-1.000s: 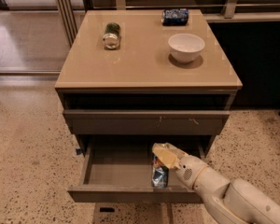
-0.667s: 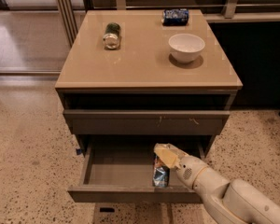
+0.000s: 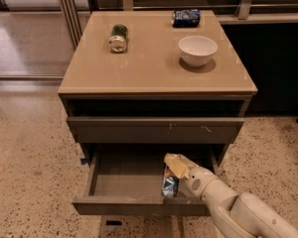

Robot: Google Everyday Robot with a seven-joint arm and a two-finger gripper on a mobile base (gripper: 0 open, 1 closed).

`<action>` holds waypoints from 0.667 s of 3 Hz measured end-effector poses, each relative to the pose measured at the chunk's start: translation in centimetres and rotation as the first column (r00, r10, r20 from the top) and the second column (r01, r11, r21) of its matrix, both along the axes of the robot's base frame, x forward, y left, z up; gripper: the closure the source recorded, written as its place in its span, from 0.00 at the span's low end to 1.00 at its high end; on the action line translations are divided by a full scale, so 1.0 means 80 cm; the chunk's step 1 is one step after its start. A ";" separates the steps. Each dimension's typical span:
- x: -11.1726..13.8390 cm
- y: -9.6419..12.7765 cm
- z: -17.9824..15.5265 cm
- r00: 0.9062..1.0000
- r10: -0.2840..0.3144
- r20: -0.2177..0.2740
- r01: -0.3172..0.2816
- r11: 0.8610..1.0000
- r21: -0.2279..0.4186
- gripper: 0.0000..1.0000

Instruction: Place redbull can into middle drawer

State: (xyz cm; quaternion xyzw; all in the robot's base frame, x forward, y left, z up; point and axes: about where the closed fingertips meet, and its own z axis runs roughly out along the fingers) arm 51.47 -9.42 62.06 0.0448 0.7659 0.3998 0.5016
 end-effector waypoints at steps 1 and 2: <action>0.020 -0.023 -0.051 0.996 -0.081 -0.043 0.082 0.996 0.019 1.00; 0.034 -0.044 -0.088 0.986 -0.153 -0.073 0.155 0.988 0.021 1.00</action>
Offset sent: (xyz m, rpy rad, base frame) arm 0.0387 -0.0592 -0.1082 0.0312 0.1076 -0.2486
